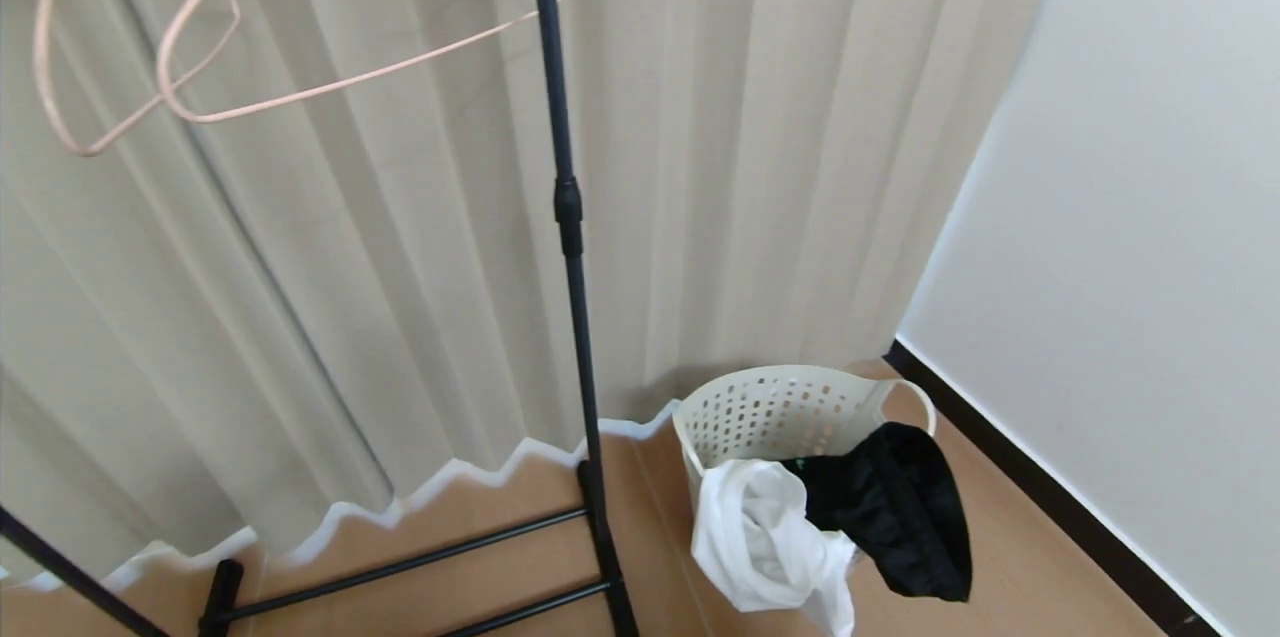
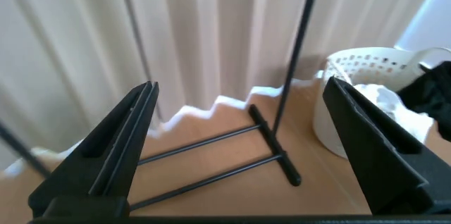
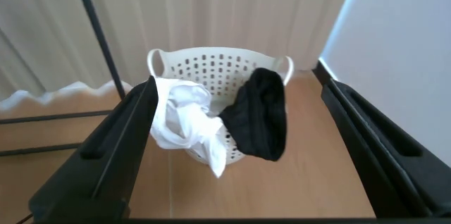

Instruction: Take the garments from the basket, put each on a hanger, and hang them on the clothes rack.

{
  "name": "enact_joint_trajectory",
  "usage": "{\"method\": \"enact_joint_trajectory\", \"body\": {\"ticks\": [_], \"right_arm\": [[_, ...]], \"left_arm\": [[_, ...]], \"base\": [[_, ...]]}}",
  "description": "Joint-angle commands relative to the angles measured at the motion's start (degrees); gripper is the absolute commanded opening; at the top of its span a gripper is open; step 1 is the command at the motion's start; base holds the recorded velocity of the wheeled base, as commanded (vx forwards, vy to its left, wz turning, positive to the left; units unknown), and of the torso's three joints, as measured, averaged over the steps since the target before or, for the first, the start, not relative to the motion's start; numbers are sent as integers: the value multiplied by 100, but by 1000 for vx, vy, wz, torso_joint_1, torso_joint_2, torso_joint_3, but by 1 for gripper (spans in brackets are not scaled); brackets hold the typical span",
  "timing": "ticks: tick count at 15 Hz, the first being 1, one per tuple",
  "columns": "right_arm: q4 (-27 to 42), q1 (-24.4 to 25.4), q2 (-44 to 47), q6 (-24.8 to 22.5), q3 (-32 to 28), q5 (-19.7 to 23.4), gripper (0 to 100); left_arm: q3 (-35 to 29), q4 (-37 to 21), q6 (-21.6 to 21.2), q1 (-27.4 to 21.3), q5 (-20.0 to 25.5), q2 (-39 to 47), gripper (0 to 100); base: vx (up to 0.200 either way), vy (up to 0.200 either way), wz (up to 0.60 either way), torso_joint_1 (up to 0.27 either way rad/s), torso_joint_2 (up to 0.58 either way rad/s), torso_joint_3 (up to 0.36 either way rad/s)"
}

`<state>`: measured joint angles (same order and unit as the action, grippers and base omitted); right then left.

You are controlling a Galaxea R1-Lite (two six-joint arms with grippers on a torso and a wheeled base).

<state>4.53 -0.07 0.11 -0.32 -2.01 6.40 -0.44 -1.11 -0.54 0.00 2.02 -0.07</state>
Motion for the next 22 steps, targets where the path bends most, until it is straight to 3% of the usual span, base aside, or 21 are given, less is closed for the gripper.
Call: {"method": "enact_joint_trajectory", "body": {"ticks": [1,8,22], "right_arm": [[-5,-1,7,-3,-1,2,100],[-5,-1,-2,-3,-1,2,100],[-5,-1,-2,14,-1,-7,100]], "left_arm": [[0,-3,1,0,0,7,100],[0,-3,54,0,-18,7,100],[-9,-12,133,0,-53,7,100]], "base": [[0,0,0,0,0,0],[0,0,0,0,0,-10],[0,0,0,2,2,-188]]}}
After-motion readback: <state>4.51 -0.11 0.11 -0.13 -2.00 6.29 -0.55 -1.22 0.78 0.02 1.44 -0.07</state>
